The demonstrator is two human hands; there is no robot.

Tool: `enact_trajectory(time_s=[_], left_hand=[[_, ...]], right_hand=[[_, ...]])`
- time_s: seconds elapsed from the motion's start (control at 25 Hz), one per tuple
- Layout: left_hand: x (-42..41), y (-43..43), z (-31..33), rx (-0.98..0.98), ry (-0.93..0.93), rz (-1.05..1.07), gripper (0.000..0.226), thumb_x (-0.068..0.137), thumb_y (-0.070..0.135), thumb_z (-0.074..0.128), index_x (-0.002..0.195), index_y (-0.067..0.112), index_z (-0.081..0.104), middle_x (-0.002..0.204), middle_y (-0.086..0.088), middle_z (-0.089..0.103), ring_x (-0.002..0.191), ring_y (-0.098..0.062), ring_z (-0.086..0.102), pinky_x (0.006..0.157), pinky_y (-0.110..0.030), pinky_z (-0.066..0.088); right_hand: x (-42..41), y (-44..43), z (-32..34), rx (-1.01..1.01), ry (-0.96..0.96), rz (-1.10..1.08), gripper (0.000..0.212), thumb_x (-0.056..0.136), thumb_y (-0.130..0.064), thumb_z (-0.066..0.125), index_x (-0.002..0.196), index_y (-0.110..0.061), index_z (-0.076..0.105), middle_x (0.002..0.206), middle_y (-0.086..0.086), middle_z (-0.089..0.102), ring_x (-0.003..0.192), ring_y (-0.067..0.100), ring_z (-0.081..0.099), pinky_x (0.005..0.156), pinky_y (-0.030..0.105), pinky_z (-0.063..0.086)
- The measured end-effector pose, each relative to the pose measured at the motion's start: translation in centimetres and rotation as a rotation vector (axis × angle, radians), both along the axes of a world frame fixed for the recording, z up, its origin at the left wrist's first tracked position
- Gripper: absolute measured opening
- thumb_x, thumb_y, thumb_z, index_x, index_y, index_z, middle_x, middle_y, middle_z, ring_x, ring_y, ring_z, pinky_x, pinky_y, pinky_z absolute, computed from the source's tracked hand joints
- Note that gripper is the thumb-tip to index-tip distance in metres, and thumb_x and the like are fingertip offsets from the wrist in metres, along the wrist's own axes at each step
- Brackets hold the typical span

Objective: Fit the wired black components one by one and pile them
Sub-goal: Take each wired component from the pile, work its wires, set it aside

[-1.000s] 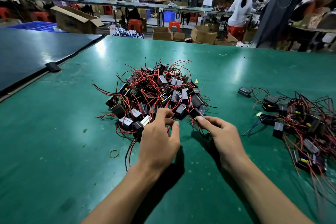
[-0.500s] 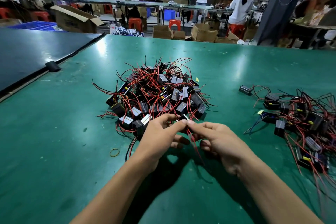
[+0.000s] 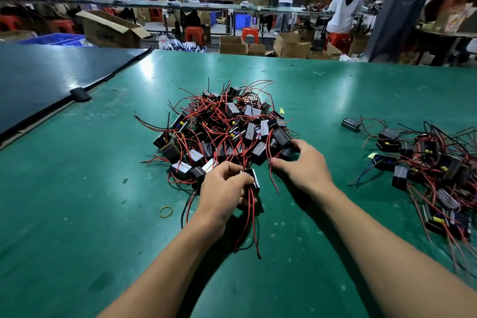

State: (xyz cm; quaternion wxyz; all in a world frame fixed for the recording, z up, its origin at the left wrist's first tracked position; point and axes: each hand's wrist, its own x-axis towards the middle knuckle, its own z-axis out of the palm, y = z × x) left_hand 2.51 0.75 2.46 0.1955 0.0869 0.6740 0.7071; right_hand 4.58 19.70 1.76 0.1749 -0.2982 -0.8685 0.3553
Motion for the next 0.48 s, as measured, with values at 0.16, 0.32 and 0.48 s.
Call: enact_trajectory(time_s=[0.16, 0.32, 0.48], left_hand=[[-0.2, 0.0, -0.3, -0.029, 0.035, -0.052, 0.015, 0.087, 0.008, 0.068, 0.101, 0.005, 0.062, 0.085, -0.027, 0.062, 0.067, -0.028, 0.062, 0.066, -0.044, 0.058], [-0.1, -0.1, -0.4, -0.099, 0.12, -0.076, 0.011, 0.089, 0.018, 0.069, 0.098, 0.014, 0.067, 0.089, -0.022, 0.067, 0.067, -0.022, 0.059, 0.063, -0.037, 0.054], [0.1, -0.2, -0.5, -0.115, 0.158, -0.067, 0.008, 0.089, 0.017, 0.067, 0.096, 0.014, 0.068, 0.069, -0.006, 0.065, 0.056, -0.019, 0.057, 0.056, -0.035, 0.049]], right_hand=[[-0.1, 1.1, 0.3, -0.087, 0.082, -0.04, 0.034, 0.074, -0.046, 0.083, 0.097, -0.027, 0.066, 0.084, -0.009, 0.066, 0.082, 0.015, 0.062, 0.075, 0.029, 0.047], [-0.3, 2.1, 2.5, -0.67, 0.285, -0.052, 0.036, 0.092, -0.048, 0.065, 0.09, -0.012, 0.067, 0.075, 0.001, 0.06, 0.048, 0.012, 0.046, 0.048, 0.024, 0.039], [0.4, 1.6, 4.2, -1.215, 0.52, -0.012, 0.039, 0.102, -0.046, 0.046, 0.091, -0.01, 0.057, 0.077, 0.007, 0.055, 0.049, 0.011, 0.041, 0.046, 0.023, 0.036]])
